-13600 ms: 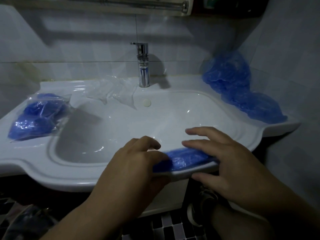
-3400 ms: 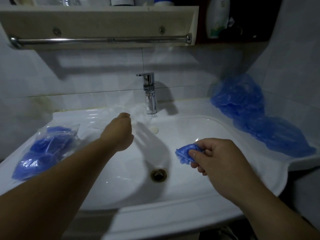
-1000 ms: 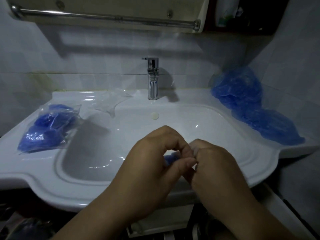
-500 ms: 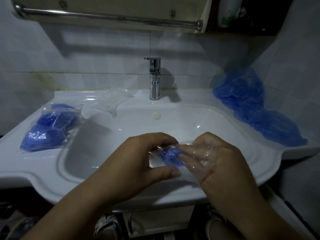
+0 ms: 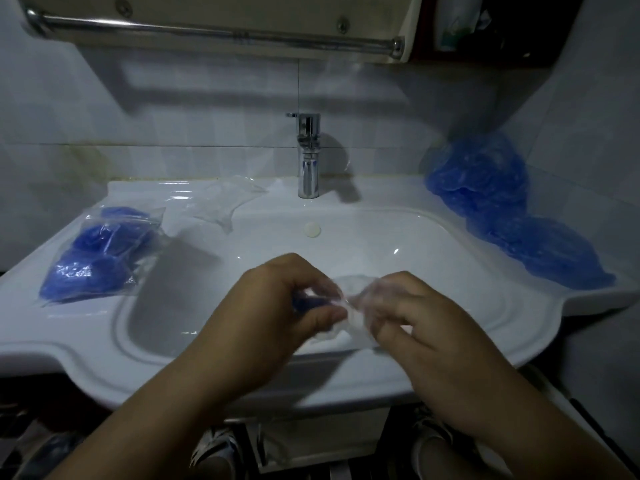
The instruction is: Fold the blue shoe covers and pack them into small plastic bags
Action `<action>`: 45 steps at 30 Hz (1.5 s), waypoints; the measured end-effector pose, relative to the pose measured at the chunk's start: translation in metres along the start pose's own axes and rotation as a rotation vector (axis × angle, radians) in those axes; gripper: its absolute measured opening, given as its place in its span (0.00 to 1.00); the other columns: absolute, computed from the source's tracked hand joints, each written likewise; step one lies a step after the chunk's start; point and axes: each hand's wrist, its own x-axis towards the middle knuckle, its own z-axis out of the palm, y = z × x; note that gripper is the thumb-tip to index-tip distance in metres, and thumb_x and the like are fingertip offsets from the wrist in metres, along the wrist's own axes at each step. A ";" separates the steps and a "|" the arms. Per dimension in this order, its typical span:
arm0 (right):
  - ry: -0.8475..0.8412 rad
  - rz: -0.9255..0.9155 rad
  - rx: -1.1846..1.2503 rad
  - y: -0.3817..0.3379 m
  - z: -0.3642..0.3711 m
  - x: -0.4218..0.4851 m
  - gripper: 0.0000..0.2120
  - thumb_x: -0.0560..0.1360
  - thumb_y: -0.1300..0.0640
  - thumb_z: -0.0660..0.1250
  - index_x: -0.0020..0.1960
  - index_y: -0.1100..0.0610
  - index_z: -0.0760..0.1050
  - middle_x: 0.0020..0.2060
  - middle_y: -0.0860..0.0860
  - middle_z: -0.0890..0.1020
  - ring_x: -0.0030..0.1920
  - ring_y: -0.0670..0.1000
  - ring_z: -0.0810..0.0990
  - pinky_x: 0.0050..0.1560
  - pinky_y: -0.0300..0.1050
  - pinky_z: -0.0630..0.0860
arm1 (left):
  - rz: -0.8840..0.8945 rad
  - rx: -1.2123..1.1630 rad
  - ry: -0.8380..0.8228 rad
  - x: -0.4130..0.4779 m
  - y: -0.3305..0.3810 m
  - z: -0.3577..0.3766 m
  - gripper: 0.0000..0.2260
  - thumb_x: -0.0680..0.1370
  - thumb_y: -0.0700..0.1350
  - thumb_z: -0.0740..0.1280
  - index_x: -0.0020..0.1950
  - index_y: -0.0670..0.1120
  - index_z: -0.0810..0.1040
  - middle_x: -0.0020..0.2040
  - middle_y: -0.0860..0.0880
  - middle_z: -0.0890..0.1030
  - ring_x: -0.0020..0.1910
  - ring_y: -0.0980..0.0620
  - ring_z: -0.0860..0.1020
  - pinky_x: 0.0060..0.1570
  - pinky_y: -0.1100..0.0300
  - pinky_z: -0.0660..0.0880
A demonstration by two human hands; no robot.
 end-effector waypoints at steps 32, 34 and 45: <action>0.026 0.052 0.510 -0.103 0.131 0.082 0.08 0.72 0.63 0.70 0.43 0.51 0.84 0.38 0.48 0.85 0.43 0.49 0.83 0.51 0.54 0.81 | -0.746 0.593 0.535 -0.062 -0.135 -0.151 0.16 0.68 0.57 0.74 0.47 0.52 0.73 0.43 0.51 0.81 0.43 0.44 0.77 0.40 0.55 0.70; 0.034 0.059 0.511 -0.101 0.131 0.081 0.08 0.72 0.63 0.70 0.43 0.51 0.84 0.39 0.48 0.85 0.43 0.48 0.83 0.51 0.54 0.81 | -0.749 0.619 0.546 -0.055 -0.135 -0.150 0.16 0.69 0.57 0.73 0.48 0.50 0.73 0.43 0.49 0.79 0.42 0.43 0.75 0.39 0.55 0.69; 0.121 0.084 0.479 -0.080 0.093 0.071 0.08 0.73 0.63 0.70 0.43 0.51 0.84 0.39 0.47 0.85 0.43 0.48 0.84 0.50 0.52 0.82 | -0.728 0.498 0.597 -0.038 -0.120 -0.158 0.20 0.63 0.51 0.79 0.52 0.51 0.78 0.51 0.45 0.81 0.47 0.39 0.79 0.49 0.47 0.77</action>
